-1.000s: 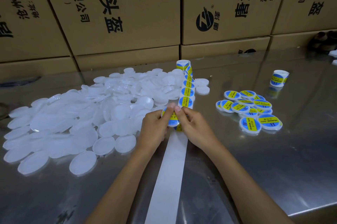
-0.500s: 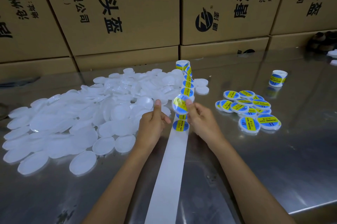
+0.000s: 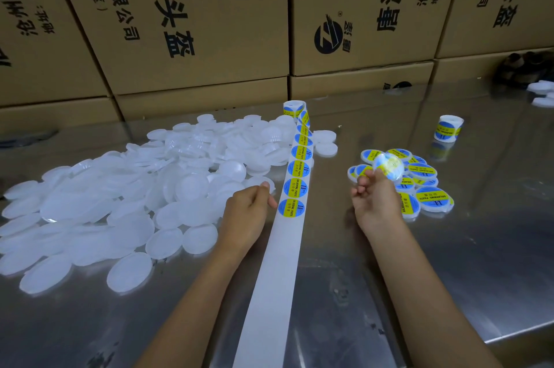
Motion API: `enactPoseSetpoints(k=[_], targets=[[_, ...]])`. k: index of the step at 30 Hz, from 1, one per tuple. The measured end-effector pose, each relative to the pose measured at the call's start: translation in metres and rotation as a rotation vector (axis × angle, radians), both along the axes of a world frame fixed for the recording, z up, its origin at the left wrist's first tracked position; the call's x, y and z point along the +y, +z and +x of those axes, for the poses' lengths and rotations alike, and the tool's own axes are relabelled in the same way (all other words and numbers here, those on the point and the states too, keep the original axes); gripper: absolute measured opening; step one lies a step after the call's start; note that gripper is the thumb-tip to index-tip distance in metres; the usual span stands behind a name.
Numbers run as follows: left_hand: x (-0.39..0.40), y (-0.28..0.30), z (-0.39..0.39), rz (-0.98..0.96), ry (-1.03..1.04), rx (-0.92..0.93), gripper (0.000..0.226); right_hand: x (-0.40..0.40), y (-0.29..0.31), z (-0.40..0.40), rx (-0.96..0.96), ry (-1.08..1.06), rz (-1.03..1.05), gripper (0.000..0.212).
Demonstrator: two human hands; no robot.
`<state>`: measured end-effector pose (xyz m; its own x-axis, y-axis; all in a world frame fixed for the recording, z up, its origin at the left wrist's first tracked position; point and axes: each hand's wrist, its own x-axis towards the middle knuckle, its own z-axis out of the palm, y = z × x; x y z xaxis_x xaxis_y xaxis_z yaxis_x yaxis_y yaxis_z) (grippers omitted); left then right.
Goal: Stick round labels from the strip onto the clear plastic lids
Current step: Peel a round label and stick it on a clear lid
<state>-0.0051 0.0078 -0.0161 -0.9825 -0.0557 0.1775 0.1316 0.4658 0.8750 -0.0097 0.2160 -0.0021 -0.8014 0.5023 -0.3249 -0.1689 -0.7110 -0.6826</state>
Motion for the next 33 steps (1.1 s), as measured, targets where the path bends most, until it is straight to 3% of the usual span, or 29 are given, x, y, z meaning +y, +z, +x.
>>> enactPoseSetpoints(k=[5, 9, 11, 13, 16, 18, 21, 25, 29, 33], targets=[[0.000, 0.000, 0.001, -0.091, -0.003, 0.033, 0.042, 0.000, 0.001, 0.001, -0.001, 0.017, -0.061, 0.016], [0.000, -0.002, 0.001, -0.164, 0.050, 0.115, 0.024, -0.004, 0.000, 0.002, -0.031, 0.080, 0.068, 0.021], [-0.002, 0.000, 0.002, -0.324, 0.092, 0.230, 0.012, -0.013, -0.001, 0.002, -0.060, 0.118, 0.278, 0.023], [-0.005, -0.001, -0.002, -0.550, 0.122, 0.333, 0.025, -0.026, -0.002, 0.004, -0.061, 0.156, 0.581, 0.019], [-0.010, -0.006, -0.008, -0.813, 0.131, 0.321, 0.035, -0.045, -0.007, 0.007, 0.026, 0.179, 1.053, 0.012], [-0.013, -0.009, -0.010, -0.854, 0.126, 0.316, 0.031, -0.051, -0.010, 0.009, 0.069, 0.176, 1.331, 0.013], [-0.015, -0.009, -0.011, -0.779, 0.144, 0.361, 0.024, -0.056, -0.013, 0.012, 0.102, 0.219, 1.548, 0.015], [-0.010, -0.004, -0.009, -0.567, 0.102, 0.412, 0.016, -0.062, -0.015, 0.014, 0.117, 0.314, 1.637, 0.028], [-0.005, 0.004, -0.003, -0.202, -0.019, 0.309, 0.012, -0.063, -0.014, 0.014, 0.172, 0.328, 1.546, 0.035], [-0.002, 0.013, 0.001, 0.153, -0.056, 0.074, 0.012, -0.062, -0.011, 0.011, 0.170, 0.330, 1.337, 0.022]])
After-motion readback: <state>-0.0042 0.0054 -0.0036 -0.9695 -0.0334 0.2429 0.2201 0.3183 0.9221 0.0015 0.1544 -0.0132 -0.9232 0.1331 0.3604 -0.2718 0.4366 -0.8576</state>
